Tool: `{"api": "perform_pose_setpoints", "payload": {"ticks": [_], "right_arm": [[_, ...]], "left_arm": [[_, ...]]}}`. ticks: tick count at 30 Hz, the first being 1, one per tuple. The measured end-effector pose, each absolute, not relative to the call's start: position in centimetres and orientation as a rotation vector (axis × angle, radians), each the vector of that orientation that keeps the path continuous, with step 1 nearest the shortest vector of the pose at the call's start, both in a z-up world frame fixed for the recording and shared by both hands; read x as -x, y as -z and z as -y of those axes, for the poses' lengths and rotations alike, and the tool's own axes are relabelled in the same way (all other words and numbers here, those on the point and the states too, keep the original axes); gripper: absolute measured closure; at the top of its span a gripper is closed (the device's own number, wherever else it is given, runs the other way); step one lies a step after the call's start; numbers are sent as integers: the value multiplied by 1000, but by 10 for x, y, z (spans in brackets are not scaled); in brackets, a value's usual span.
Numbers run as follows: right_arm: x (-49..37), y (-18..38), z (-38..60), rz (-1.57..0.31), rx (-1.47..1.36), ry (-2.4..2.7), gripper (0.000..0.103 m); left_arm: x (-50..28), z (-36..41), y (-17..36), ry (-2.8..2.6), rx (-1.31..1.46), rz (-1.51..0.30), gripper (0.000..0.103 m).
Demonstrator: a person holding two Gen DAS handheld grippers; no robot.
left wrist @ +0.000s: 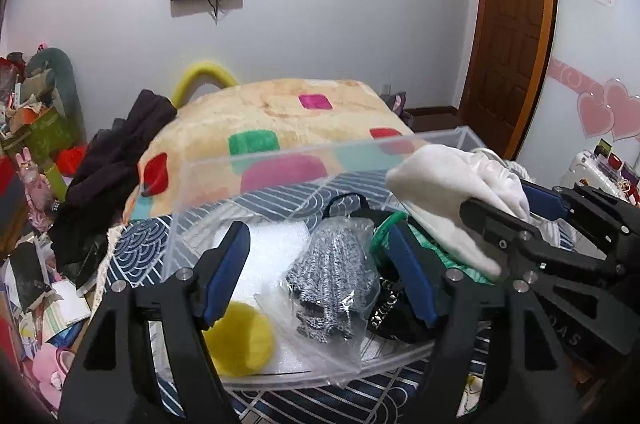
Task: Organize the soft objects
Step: 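Carry the silver mesh bag with the left tool while the right tool carries the white cloth, then grasp the yellow-green sponge with the left tool while the right tool grasps the floral scrunchie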
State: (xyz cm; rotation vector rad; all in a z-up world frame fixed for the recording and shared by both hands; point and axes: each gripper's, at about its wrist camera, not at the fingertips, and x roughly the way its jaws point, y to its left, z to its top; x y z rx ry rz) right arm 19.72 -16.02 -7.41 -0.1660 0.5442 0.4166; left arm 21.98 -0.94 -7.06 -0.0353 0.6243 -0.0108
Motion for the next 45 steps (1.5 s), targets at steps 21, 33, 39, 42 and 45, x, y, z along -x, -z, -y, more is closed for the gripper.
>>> {"api": "perform_pose_setpoints", "payload": {"ticks": [21, 33, 39, 42, 45], "right_arm": [[-133, 20, 178, -336, 117, -454, 25], [-105, 57, 185, -412, 127, -444, 21], [-117, 98, 177, -563, 115, -472, 21], [-121, 116, 168, -626, 120, -493, 21], [-125, 130, 160, -670, 122, -499, 21]], "left_arm": [[-132, 5, 5, 9, 33, -422, 8], [-94, 5, 32, 20, 35, -475, 5], [-88, 6, 77, 11, 11, -590, 5], [-87, 4, 99, 6, 10, -646, 5], [-86, 0, 118, 7, 35, -703, 7]]}}
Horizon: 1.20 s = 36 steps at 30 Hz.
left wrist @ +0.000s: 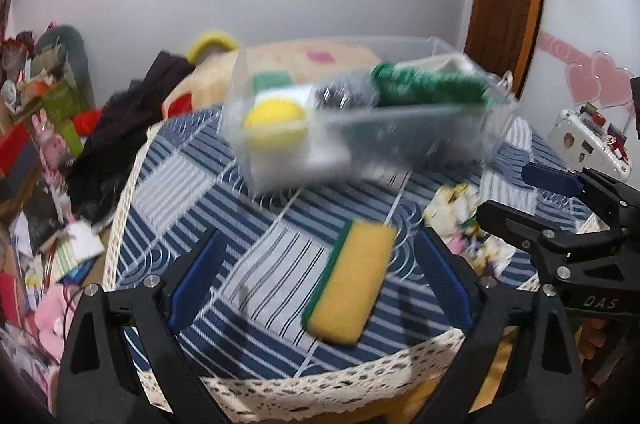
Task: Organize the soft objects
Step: 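Grasp the yellow-green sponge with the left tool while the right tool grasps the floral scrunchie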
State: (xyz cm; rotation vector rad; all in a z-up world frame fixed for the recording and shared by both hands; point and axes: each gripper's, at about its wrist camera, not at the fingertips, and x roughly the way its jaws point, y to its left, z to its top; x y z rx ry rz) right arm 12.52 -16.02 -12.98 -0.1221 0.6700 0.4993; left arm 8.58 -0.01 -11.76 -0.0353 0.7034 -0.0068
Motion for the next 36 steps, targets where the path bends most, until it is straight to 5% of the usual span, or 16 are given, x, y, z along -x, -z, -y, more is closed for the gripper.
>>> {"api": "perform_pose_setpoints", "payload": {"ticks": [11, 12, 14, 16, 19, 21, 36], "right_arm": [[-121, 155, 137, -756, 211, -522, 22], [-120, 155, 137, -753, 213, -518, 27], [-121, 154, 140, -745, 220, -518, 44], [-121, 154, 140, -744, 217, -536, 72], [-119, 152, 138, -740, 219, -566, 85], [-117, 151, 138, -732, 223, -569, 88], [-108, 91, 141, -548, 164, -581, 88]], "left_arm": [[-88, -3, 142, 75, 94, -785, 59], [-87, -1, 142, 85, 88, -781, 61], [-84, 3, 141, 89, 67, -775, 62], [-83, 6, 141, 85, 51, -770, 64], [-81, 10, 140, 87, 40, -766, 66], [-79, 11, 137, 89, 38, -757, 73], [-76, -10, 86, 54, 47, -631, 73]]}}
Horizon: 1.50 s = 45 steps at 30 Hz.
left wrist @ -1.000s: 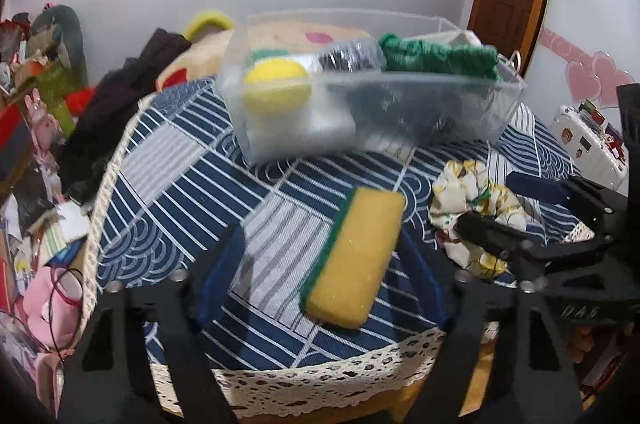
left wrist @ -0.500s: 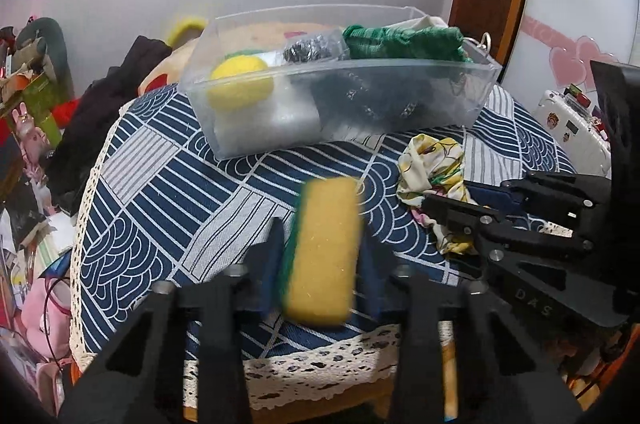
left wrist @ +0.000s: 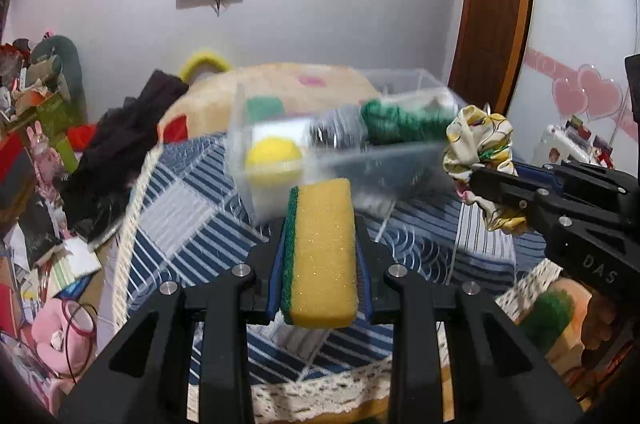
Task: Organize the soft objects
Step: 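Grasp the yellow-green sponge with the left tool while the right tool grasps the floral scrunchie, then lower sponge and scrunchie into the clear box and open both tools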
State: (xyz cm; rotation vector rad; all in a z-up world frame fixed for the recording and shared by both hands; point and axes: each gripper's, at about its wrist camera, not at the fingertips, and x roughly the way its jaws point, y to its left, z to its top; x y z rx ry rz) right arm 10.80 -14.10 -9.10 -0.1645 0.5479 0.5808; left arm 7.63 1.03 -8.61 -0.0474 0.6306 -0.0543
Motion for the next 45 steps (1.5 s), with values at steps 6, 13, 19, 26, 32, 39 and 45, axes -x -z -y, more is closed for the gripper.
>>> {"api": "perform_pose_setpoints", "payload": {"ticks": [6, 13, 19, 26, 32, 39, 45], "right_arm": [[-110, 65, 137, -447, 151, -580, 88], [-133, 57, 124, -415, 119, -574, 88], [-157, 69, 113, -467, 108, -574, 88], [-179, 94, 101, -553, 144, -568, 88], [-188, 111, 101, -610, 170, -572, 85], [-184, 105, 108, -611, 169, -575, 73], [-173, 92, 123, -575, 143, -572, 55]], "left_arm": [[-84, -13, 53, 48, 58, -542, 73], [-106, -19, 31, 34, 71, -488, 73], [-133, -20, 31, 22, 77, -496, 73], [-174, -21, 53, 7, 69, -554, 73], [-201, -26, 81, -2, 81, -635, 67], [-199, -37, 89, 13, 140, -661, 50], [-177, -39, 76, 30, 161, -614, 47]]}}
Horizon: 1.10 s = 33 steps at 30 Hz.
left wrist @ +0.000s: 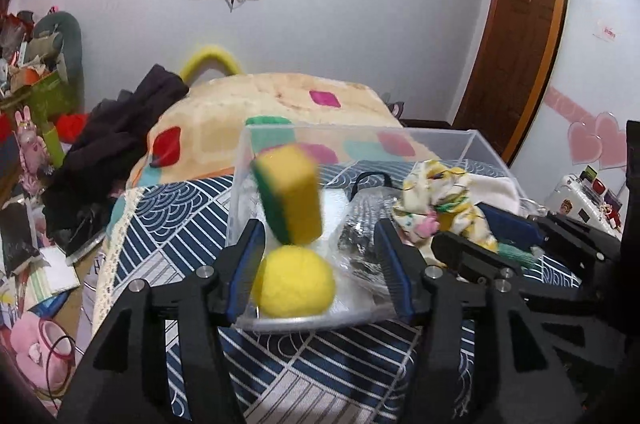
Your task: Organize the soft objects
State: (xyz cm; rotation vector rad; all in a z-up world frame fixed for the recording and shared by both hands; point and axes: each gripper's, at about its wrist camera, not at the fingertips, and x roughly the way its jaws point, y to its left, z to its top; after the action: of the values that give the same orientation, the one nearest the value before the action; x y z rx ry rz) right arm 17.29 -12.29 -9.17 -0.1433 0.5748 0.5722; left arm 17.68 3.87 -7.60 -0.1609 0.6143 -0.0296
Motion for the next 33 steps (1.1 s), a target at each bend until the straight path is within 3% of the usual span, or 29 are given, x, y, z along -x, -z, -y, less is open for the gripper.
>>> {"api": "perform_pose_setpoints", "payload": {"ticks": [7, 12, 16, 22, 27, 33], "right_arm": [[-152, 66, 143, -479, 127, -539, 40], [-133, 48, 152, -405, 133, -512, 36], [-114, 33, 163, -331, 120, -503, 22], [-93, 15, 173, -257, 96, -516, 15], [-82, 10, 176, -213, 77, -520, 0], [-76, 10, 179, -199, 59, -513, 0]], "left_arm": [[-141, -28, 52, 14, 110, -528, 36], [-115, -20, 31, -1, 82, -453, 30], [-94, -16, 15, 3, 83, -396, 20], [-63, -11, -4, 4, 76, -318, 6], [-46, -8, -14, 8, 71, -276, 4], [-34, -8, -19, 10, 81, -252, 4]]}}
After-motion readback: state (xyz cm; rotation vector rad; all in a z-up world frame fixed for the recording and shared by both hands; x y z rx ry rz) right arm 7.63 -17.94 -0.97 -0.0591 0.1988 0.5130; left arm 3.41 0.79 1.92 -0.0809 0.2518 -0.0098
